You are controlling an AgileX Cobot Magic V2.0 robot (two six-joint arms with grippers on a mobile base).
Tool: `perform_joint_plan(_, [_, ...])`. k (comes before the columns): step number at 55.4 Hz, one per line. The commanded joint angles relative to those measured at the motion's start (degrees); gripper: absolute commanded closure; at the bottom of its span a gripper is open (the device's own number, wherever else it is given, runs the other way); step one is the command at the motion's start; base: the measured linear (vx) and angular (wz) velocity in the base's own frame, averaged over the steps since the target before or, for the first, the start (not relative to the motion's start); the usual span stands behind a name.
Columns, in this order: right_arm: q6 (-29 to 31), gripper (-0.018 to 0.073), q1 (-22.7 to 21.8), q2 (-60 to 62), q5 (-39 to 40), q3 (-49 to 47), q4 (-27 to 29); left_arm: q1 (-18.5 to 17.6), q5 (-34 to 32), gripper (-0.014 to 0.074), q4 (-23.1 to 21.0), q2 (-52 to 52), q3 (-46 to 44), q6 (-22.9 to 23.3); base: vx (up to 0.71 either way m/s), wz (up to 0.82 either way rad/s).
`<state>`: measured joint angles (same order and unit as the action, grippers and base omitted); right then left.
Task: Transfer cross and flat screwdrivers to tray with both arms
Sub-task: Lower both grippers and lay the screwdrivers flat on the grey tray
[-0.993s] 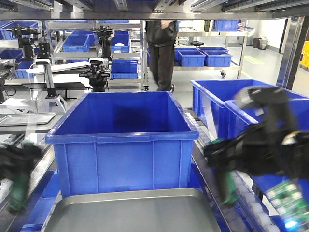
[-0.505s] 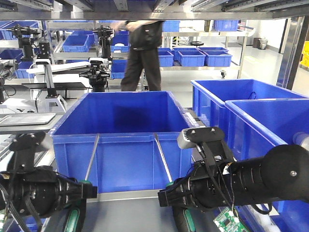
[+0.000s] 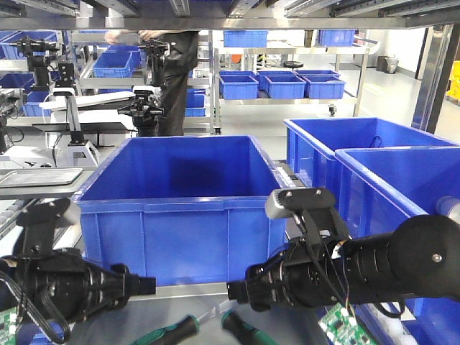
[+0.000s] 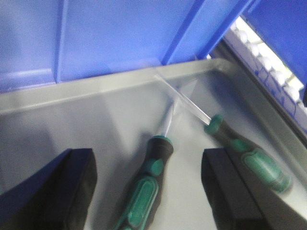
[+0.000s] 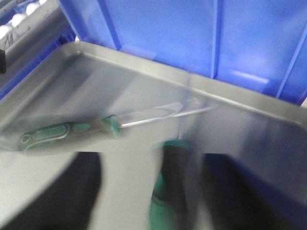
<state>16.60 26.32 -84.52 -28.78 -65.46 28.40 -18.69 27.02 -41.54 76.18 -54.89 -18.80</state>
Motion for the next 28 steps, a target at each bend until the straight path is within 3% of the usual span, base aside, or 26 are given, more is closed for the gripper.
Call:
perform_joint_plan(1, [0.08, -0.0019, 0.07, 2.99, 6.23, -1.85, 1.06, -0.22, -6.61, 0.0010, -2.30, -3.12, -1.65, 0.01, 0.00, 0.00])
perform_joint_plan(13, [0.08, -0.0016, 0.07, 3.58, 7.42, -1.85, 0.99, -0.22, -14.18, 0.0010, -2.30, -5.24, -1.65, 0.01, 0.00, 0.00])
perform_joint_plan(28, [0.08, -0.0016, 0.07, 3.48, 6.89, -1.85, 0.99, -0.22, -14.30, 0.0010, -2.25, -5.04, -1.65, 0.01, 0.00, 0.00])
